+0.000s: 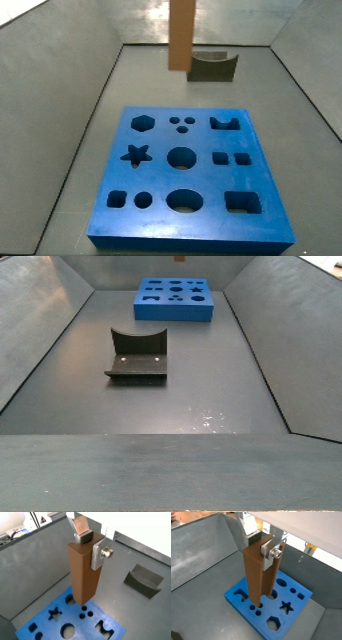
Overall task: Pick up the arch object. Move up. Move to above the board. Insert the arch object.
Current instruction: Insert the arch object.
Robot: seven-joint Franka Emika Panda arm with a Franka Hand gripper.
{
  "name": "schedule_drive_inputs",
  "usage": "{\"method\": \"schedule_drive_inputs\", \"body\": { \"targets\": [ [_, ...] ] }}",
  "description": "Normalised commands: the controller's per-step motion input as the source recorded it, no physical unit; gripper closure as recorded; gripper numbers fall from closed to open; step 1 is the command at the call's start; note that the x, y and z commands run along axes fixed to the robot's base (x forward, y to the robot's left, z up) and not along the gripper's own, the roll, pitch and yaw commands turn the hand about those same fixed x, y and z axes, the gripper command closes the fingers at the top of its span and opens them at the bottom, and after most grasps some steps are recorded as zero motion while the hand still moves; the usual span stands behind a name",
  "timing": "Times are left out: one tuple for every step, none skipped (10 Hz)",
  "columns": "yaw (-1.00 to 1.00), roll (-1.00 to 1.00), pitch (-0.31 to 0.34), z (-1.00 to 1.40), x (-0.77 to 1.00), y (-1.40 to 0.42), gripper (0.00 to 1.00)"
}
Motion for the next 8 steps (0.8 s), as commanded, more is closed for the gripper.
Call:
{"method": "schedule_drive_inputs", "body": {
  "targets": [
    [0.00,0.00,0.000,-0.28,1.00,-0.09,1.00],
    [0.00,0.00,0.000,-0.27,1.00,-0.09,1.00],
    [0.00,0.00,0.000,-0.27,1.00,-0.09,1.00],
    [0.00,0.00,0.000,-0.26,1.00,-0.09,1.00],
    [-0.11,0.00,0.000,-0.23,1.00,-0.08,1.00],
    [-0.22,0.00,0.000,-0.22,0.90,-0.07,1.00],
    [-0.34,0.00,0.000,-0.21,0.79,-0.06,1.00],
    [-0.41,0.00,0.000,-0.20,0.71,-0.04,1.00]
  ]
}}
